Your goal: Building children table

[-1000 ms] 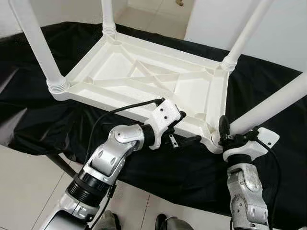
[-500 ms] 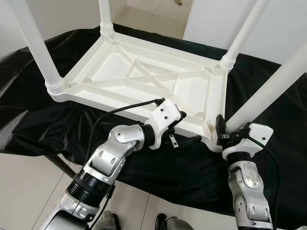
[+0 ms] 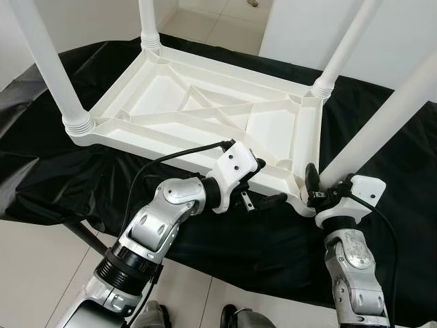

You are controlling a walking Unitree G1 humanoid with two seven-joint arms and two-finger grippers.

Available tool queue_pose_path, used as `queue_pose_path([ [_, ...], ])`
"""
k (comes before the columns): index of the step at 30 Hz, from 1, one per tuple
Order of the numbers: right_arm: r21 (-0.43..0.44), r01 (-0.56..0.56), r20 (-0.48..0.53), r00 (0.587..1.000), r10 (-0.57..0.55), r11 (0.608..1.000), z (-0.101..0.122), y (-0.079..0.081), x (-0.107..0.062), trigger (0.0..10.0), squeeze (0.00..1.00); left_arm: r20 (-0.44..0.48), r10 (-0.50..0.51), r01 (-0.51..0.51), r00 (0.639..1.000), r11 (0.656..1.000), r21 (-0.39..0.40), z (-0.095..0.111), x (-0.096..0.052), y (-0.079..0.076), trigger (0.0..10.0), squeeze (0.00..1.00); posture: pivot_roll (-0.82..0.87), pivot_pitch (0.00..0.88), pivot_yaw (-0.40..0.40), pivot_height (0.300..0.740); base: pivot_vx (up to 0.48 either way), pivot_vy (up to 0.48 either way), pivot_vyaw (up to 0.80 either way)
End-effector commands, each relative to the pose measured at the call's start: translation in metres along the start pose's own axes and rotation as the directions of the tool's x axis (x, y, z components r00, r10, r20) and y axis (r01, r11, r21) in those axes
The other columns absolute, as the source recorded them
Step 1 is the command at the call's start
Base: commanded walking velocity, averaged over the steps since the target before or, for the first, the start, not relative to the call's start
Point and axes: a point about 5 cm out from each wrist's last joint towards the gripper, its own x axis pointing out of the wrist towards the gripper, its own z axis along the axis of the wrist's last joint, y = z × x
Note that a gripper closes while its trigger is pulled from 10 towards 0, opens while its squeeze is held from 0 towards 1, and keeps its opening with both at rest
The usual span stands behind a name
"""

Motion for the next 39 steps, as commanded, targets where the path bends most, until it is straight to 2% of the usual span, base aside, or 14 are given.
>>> queue_pose_path([
  [1, -0.047, 0.035, -0.188, 0.981, -0.043, 0.998, -0.028, -0.011, -0.006, 10.0, 0.00, 0.009, -0.010, 0.010, 1.000, 1.000, 0.004, 0.003, 0.002, -0.004, 10.0, 0.00, 0.02, 0.173, -0.042, 0.740, 0.000, 0.000, 0.00],
  [5, -0.049, 0.026, -0.192, 0.981, -0.035, 0.998, -0.023, -0.012, -0.002, 10.0, 0.00, 0.009, -0.010, 0.010, 1.000, 1.000, 0.003, 0.003, 0.002, -0.004, 10.0, 0.00, 0.02, 0.176, -0.045, 0.740, 0.000, 0.000, 0.00],
  [12, -0.043, 0.036, -0.204, 0.978, -0.044, 0.998, -0.029, -0.012, -0.008, 10.0, 0.00, 0.008, -0.006, 0.006, 1.000, 1.000, 0.001, 0.003, 0.001, -0.004, 10.0, 0.00, 0.02, 0.181, -0.047, 0.740, 0.000, 0.000, 0.00],
  [15, 0.004, 0.054, -0.191, 0.980, -0.052, 0.999, -0.032, -0.011, -0.013, 10.0, 0.00, 0.008, -0.004, 0.004, 1.000, 1.000, 0.001, 0.003, 0.001, -0.004, 10.0, 0.00, 0.02, 0.182, -0.047, 0.740, 0.000, 0.000, 0.00],
  [21, 0.031, 0.109, -0.199, 0.975, -0.101, 0.994, -0.038, -0.014, -0.020, 10.0, 0.00, 0.007, -0.004, 0.003, 1.000, 1.000, 0.002, 0.003, 0.001, -0.004, 10.0, 0.00, 0.02, 0.183, -0.044, 0.740, 0.000, 0.000, 0.00],
  [28, 0.093, 0.145, -0.178, 0.976, -0.127, 0.985, -0.032, -0.020, -0.016, 10.0, 0.00, 0.005, -0.006, 0.006, 1.000, 1.000, 0.001, 0.003, 0.001, -0.004, 10.0, 0.00, 0.02, 0.183, -0.041, 0.740, 0.000, 0.000, 0.00],
  [39, 0.098, 0.141, -0.174, 0.977, -0.122, 0.985, -0.033, -0.018, -0.018, 10.0, 0.00, 0.006, -0.003, 0.003, 1.000, 1.000, -0.002, 0.003, 0.001, -0.004, 10.0, 0.00, 0.02, 0.185, -0.044, 0.740, 0.000, 0.000, 0.00],
])
